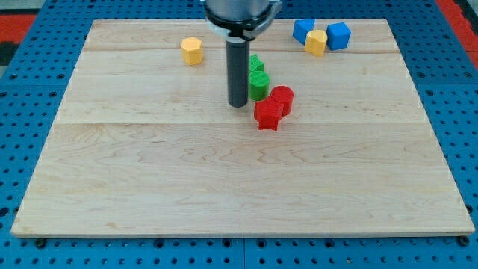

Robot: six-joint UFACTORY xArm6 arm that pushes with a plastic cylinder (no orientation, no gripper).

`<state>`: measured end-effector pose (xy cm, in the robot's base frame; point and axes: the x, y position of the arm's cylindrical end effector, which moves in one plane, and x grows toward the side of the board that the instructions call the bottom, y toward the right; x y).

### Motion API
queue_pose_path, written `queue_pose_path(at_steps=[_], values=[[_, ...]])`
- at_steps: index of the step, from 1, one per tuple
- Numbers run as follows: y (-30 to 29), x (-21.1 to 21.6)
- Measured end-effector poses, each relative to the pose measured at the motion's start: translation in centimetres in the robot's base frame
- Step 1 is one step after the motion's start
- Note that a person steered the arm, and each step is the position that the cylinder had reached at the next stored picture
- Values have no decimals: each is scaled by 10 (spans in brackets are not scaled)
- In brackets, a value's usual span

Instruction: Slightly push the green circle at the bottom right side of green star

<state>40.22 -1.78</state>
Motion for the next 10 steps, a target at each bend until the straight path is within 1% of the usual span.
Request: queue_pose_path(at_steps=[1, 3, 5, 8, 9, 10], values=[[-19, -2], [-33, -26], [-10, -26], [47, -26], [20, -25], [-39, -25]])
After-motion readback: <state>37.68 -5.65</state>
